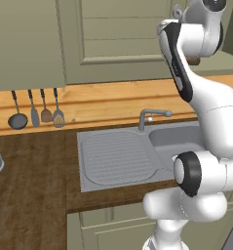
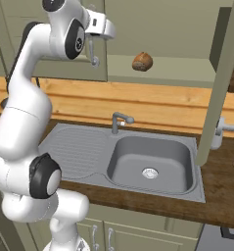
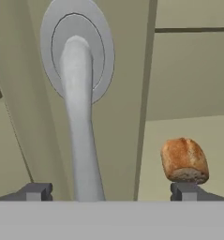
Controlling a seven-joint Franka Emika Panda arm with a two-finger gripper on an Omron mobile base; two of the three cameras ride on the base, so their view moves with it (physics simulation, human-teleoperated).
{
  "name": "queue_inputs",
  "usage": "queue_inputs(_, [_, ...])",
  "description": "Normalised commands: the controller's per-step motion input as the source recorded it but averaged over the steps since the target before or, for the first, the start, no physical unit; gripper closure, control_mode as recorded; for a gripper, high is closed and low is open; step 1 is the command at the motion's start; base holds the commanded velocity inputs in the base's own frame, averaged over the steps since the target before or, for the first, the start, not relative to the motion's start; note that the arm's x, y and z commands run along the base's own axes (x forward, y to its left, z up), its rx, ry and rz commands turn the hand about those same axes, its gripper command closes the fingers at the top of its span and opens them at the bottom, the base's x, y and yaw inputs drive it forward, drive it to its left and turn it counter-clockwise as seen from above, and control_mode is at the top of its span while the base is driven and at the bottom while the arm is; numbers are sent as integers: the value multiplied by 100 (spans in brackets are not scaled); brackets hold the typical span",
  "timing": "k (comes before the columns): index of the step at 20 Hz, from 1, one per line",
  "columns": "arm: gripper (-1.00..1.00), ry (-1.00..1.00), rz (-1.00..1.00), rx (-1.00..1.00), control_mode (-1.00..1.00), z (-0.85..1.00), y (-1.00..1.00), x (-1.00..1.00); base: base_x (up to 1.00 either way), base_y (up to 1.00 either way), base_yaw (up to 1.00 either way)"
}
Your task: Open the cabinet, pick up the bread from the cabinet and place it in the basket. Then move the basket to the dining counter.
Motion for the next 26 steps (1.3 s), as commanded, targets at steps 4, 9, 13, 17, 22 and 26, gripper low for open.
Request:
queue_inputs(4, [100, -9, 0, 0, -100, -11, 11, 54, 0, 0, 0])
queue_inputs(9, [100, -4, -1, 0, -100, -1, 11, 33, 0, 0, 0])
queue_inputs(13, [100, 0, -4, 0, -100, 0, 0, -36, 0, 0, 0])
queue_inputs(17, [100, 7, -12, -4, -100, 0, 37, -98, 0, 0, 0])
queue_inputs(22, [100, 7, -17, -8, -100, 0, 68, -100, 0, 0, 0])
queue_inputs(26, [100, 2, -24, -4, -100, 0, 71, -100, 0, 0, 0])
